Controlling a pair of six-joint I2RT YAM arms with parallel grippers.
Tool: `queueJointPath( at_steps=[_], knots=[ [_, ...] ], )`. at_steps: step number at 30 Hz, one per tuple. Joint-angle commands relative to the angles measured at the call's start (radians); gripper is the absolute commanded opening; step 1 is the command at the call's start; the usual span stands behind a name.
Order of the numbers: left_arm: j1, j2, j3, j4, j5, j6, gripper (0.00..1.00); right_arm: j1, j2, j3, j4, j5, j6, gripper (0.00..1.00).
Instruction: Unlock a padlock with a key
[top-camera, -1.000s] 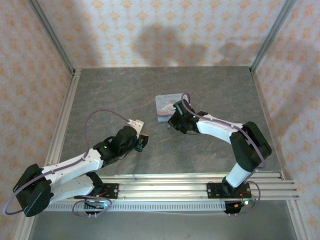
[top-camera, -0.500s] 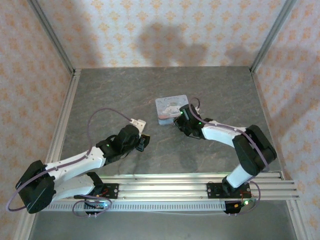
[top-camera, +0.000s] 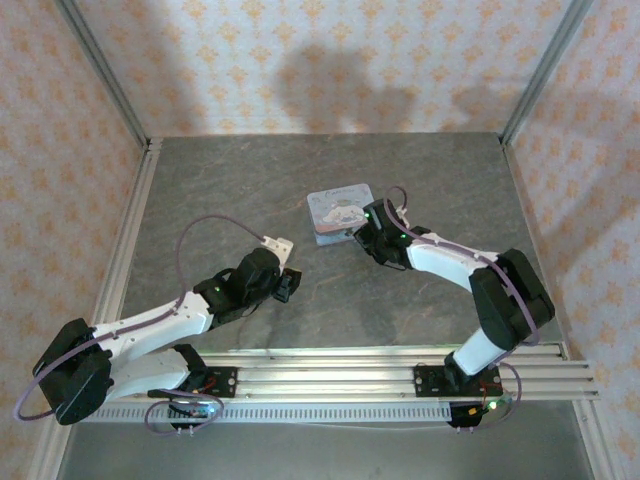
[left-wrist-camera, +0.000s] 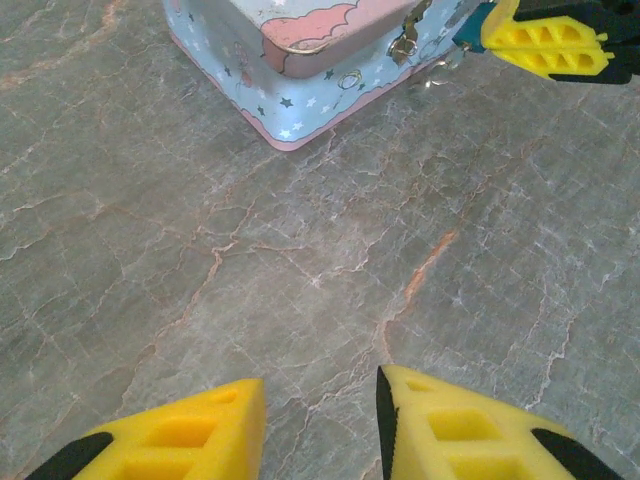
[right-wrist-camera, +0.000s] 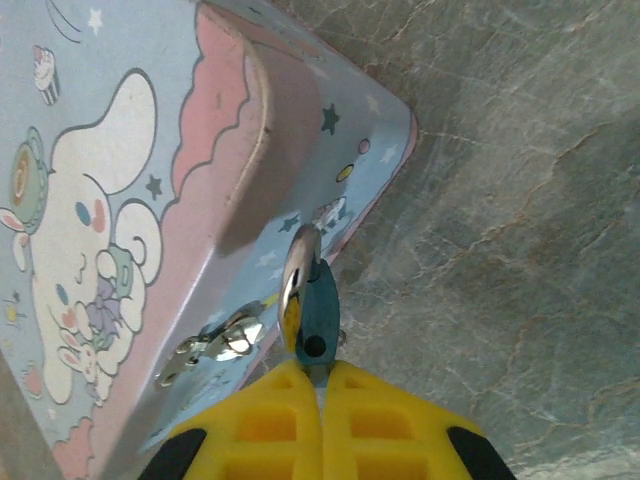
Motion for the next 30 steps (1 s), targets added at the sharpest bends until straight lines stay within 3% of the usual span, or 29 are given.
queueJointPath(
  at_steps=[1, 4, 6, 8, 14, 19, 27, 30],
  knots=[
    [0.015, -0.017, 0.058, -0.071, -0.028, 0.012, 0.37, -0.001, -0.03, 0.02, -0.083, 0.01, -0.087, 0.0],
    [0.029, -0.033, 0.096, -0.153, -0.069, 0.006, 0.46, -0.001, -0.077, 0.032, -0.12, -0.039, -0.172, 0.0],
    [0.045, -0.04, 0.129, -0.221, -0.125, -0.015, 0.78, 0.0, -0.096, 0.061, -0.162, -0.105, -0.234, 0.0],
    [0.067, -0.049, 0.157, -0.281, -0.174, -0.043, 1.0, 0.016, -0.101, 0.102, -0.217, -0.165, -0.299, 0.0],
    [0.132, -0.113, 0.19, -0.366, -0.236, -0.082, 1.0, 0.174, -0.039, 0.186, -0.253, -0.32, -0.384, 0.0],
    [0.162, -0.179, 0.196, -0.449, -0.29, -0.112, 1.0, 0.292, 0.136, 0.309, -0.232, -0.444, -0.443, 0.0],
    [0.176, -0.254, 0.178, -0.538, -0.313, -0.151, 1.0, 0.313, 0.317, 0.352, -0.192, -0.506, -0.463, 0.0],
    [0.177, -0.263, 0.162, -0.538, -0.305, -0.16, 1.0, 0.311, 0.345, 0.366, -0.227, -0.48, -0.49, 0.08]
  ],
)
